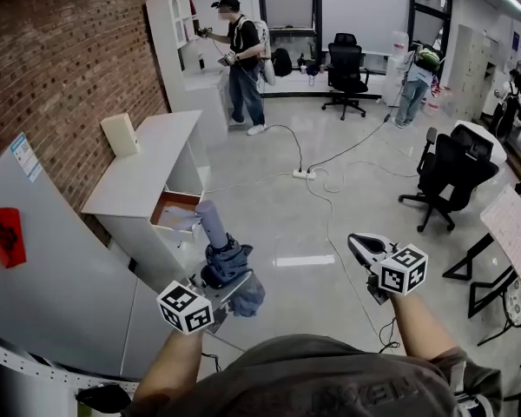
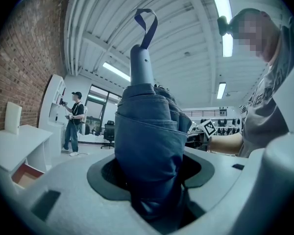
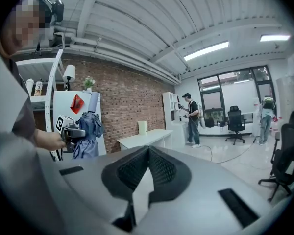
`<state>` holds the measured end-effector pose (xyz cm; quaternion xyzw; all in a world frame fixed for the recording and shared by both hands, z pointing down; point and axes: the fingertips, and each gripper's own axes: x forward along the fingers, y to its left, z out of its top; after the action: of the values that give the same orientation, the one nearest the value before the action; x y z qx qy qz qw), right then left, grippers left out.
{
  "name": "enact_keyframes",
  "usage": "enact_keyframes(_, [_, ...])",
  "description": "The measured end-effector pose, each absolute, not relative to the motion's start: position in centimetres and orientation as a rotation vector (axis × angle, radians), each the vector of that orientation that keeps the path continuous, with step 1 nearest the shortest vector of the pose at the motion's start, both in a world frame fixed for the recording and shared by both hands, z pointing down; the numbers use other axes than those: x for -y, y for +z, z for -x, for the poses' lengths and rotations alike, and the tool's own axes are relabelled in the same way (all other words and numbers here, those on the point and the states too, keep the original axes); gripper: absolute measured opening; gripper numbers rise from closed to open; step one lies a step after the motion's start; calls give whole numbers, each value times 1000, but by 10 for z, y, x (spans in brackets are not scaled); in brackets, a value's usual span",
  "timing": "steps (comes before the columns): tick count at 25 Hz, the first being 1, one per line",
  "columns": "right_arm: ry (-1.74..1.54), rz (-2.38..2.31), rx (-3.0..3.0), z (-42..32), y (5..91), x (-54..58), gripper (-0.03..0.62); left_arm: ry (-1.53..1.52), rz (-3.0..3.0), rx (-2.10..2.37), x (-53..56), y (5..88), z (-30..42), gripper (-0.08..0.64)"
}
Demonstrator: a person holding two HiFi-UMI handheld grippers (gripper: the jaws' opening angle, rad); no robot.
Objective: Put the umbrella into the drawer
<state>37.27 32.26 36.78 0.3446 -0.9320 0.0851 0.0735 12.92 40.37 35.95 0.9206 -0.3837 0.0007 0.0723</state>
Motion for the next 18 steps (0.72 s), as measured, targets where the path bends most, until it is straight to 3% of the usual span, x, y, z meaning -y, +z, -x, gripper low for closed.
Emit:
enact_keyframes(8, [289, -1020, 2810, -413, 376, -313, -8, 18, -2765, 1130, -394, 362, -175, 262])
enact_keyframes(18, [310, -1047, 2788, -408, 391, -285, -8, 0, -2775, 1071, -355, 371, -171, 262])
